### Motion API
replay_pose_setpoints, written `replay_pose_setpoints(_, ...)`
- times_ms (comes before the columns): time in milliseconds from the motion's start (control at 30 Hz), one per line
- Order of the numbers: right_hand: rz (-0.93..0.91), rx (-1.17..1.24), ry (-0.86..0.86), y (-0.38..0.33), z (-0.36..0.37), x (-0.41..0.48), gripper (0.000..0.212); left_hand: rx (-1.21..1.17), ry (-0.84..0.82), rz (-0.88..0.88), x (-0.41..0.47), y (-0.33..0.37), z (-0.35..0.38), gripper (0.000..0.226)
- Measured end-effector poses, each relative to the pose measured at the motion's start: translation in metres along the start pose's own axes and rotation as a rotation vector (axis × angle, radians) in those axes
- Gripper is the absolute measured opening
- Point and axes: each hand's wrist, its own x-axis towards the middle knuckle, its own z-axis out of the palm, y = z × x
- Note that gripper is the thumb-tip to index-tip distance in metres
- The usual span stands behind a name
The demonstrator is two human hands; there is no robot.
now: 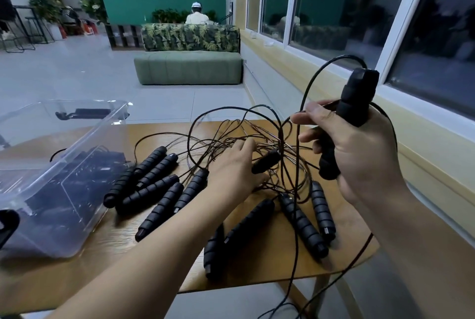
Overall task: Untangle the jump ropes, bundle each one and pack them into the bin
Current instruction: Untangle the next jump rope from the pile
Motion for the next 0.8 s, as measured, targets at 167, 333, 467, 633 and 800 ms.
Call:
replay_pose_setpoints(167, 0.002, -0.013, -0.009, 0.002, 0.001, 0.001, 0.013, -0.118, -0.103, 0.074, -0.005, 0.000, 0.012, 0.055)
replay_pose_setpoints(333, 0.008, -0.014, 0.006, 0.003, 0.000, 0.002, 0.014, -0.110, -0.060, 0.156, -0.007, 0.005, 0.020, 0.045)
replay_pose_setpoints(467, -0.013, -0.027, 0.017, 0.004, -0.003, 0.004, 0.012, -0.127, 0.015, 0.194, -0.005, 0.006, 0.011, 0.037)
replay_pose_setpoints(633, -0.017, -0.017, 0.050, 0.002, -0.009, 0.007, 0.011, -0.135, 0.059, 0.230, -0.002, -0.002, -0.012, 0.038)
replay_pose_setpoints(800, -0.033, -0.017, 0.065, 0.001, -0.012, 0.010, 0.009, -0.024, 0.104, 0.046, 0.008, -0.017, -0.025, 0.033)
